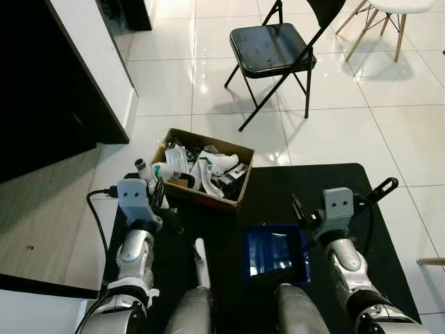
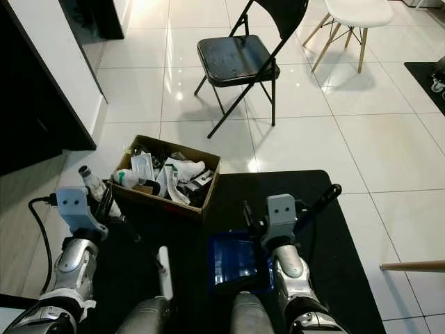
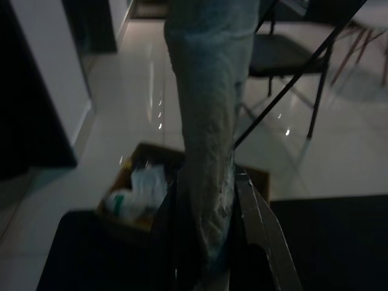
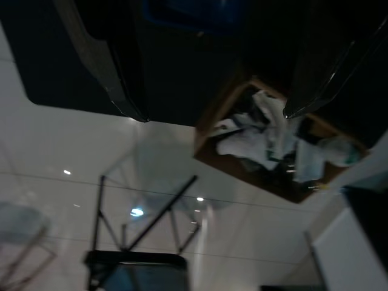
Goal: Sweep floor
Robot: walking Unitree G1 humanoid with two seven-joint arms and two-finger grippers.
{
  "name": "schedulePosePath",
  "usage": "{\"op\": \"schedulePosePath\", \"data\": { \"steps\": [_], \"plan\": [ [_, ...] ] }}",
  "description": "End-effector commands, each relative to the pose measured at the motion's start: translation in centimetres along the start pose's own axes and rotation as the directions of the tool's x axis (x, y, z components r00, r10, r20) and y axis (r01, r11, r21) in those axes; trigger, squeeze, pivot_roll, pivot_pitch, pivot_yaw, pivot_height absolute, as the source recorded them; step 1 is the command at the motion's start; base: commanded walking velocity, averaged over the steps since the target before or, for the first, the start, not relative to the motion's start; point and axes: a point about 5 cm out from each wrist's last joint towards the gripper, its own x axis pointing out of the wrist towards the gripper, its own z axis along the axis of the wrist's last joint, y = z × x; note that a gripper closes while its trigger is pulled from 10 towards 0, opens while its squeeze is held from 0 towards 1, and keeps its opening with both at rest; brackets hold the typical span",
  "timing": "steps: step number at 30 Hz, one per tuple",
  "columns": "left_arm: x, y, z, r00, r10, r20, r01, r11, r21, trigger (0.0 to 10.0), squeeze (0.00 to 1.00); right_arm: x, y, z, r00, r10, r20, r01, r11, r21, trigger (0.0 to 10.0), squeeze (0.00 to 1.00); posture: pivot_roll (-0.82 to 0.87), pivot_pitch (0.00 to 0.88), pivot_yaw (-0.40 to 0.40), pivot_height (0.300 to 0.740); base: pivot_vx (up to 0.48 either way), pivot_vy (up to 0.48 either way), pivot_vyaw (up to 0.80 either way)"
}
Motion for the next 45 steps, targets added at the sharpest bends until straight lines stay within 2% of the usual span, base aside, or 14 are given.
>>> {"op": "schedulePosePath", "data": {
  "steps": [1, 4, 9, 18, 25, 36, 38, 41, 45],
  "plan": [
    [0.9, -0.7, 1.5, 0.993, -0.034, 0.110, 0.035, 0.999, -0.007, 10.0, 0.00, -0.3, 0.8, -0.2, 0.998, 0.063, 0.006, -0.063, 0.998, -0.011, 10.0, 0.00, -0.02, 0.058, 0.030, 0.740, 0.000, 0.000, 0.00],
    [1.1, -1.2, 1.8, 0.989, -0.080, 0.123, 0.079, 0.997, 0.018, 10.0, 0.00, -0.7, 0.5, -0.7, 0.999, 0.042, -0.013, -0.042, 0.999, 0.022, 10.0, 0.00, -0.02, 0.056, 0.034, 0.740, 0.000, 0.000, 0.00],
    [1.4, -1.5, 2.1, 0.986, -0.099, 0.132, 0.091, 0.994, 0.063, 10.0, 0.00, -1.1, 0.3, -1.1, 0.999, 0.037, -0.019, -0.035, 0.996, 0.082, 10.0, 0.00, -0.03, 0.060, 0.044, 0.740, 0.000, 0.000, 0.00],
    [1.8, -2.0, 2.2, 0.980, -0.148, 0.133, 0.140, 0.988, 0.069, 10.0, 0.00, -0.9, -0.1, -0.7, 0.999, 0.051, -0.005, -0.051, 0.997, 0.063, 10.0, 0.00, -0.03, 0.054, 0.038, 0.740, 0.000, 0.000, 0.00],
    [1.1, -2.5, 1.5, 0.964, -0.253, 0.082, 0.241, 0.961, 0.135, 10.0, 0.00, -0.8, -0.3, -0.6, 0.999, 0.048, -0.004, -0.047, 0.996, 0.078, 10.0, 0.00, -0.02, 0.050, 0.025, 0.740, 0.000, 0.000, 0.00],
    [0.4, -2.3, 1.1, 0.954, -0.294, 0.054, 0.282, 0.946, 0.160, 10.0, 0.00, -0.9, 0.1, -0.8, 0.997, 0.069, -0.016, -0.068, 0.995, 0.071, 10.0, 0.00, -0.02, 0.069, 0.027, 0.740, 0.000, 0.000, 0.00],
    [0.4, -2.3, 1.1, 0.949, -0.311, 0.047, 0.300, 0.941, 0.159, 10.0, 0.00, -0.9, 0.2, -0.8, 0.997, 0.069, -0.016, -0.068, 0.995, 0.071, 10.0, 0.00, -0.02, 0.073, 0.033, 0.740, 0.000, 0.000, 0.00],
    [0.1, -3.1, 0.9, 0.920, -0.391, 0.030, 0.379, 0.906, 0.191, 10.0, 0.00, -1.0, 0.0, -0.9, 0.998, 0.059, -0.014, -0.058, 0.996, 0.071, 10.0, 0.00, -0.03, 0.080, 0.035, 0.740, 0.000, 0.000, 0.00],
    [0.0, -3.5, 0.9, 0.915, -0.403, 0.033, 0.390, 0.901, 0.189, 10.0, 0.00, -1.1, -0.1, -0.9, 0.998, 0.054, -0.010, -0.053, 0.996, 0.070, 10.0, 0.00, -0.04, 0.078, 0.039, 0.740, 0.000, 0.000, 0.00]
  ]
}}
